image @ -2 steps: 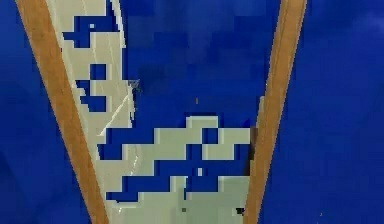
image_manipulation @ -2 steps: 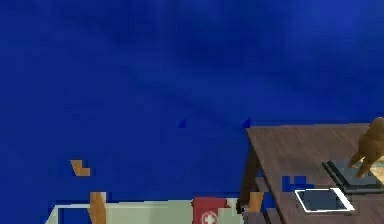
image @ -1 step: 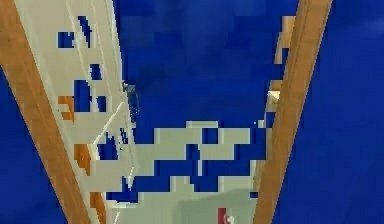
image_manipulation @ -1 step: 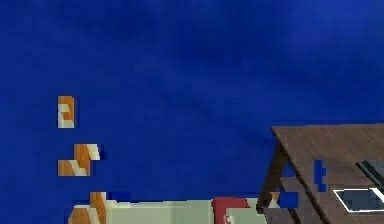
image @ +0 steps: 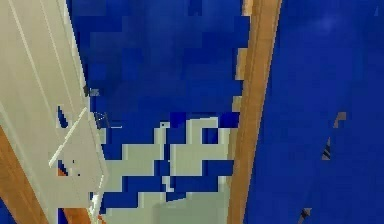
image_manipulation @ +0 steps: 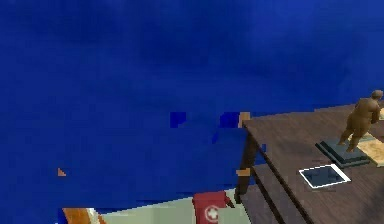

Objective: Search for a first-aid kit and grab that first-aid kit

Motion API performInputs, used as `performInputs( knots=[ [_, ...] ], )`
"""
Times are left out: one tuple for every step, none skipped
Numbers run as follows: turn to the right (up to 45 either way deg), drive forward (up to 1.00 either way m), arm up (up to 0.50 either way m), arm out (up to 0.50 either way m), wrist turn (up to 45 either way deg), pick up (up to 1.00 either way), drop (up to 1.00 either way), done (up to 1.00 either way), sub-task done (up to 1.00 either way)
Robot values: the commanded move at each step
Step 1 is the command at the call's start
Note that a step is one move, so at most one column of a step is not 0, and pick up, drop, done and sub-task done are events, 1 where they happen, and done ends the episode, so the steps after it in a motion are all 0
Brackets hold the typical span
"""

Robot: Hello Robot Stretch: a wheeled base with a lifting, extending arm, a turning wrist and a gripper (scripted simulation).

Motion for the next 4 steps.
performInputs(
  knots=[
    [0.0, 0.00, 0.14, 0.00, 0.0, 0.00, 0.00, 0.00, 0.00],
    [0.0, 0.00, 0.00, 0.28, 0.0, 0.00, 0.00, 0.00, 0.00],
    [0.0, 0.00, 0.00, 0.00, 45.0, 0.00, 0.00, 0.00, 0.00],
    [0.0, 0.00, 0.00, 0.00, 45.0, 0.00, 0.00, 0.00, 0.00]
  ],
)
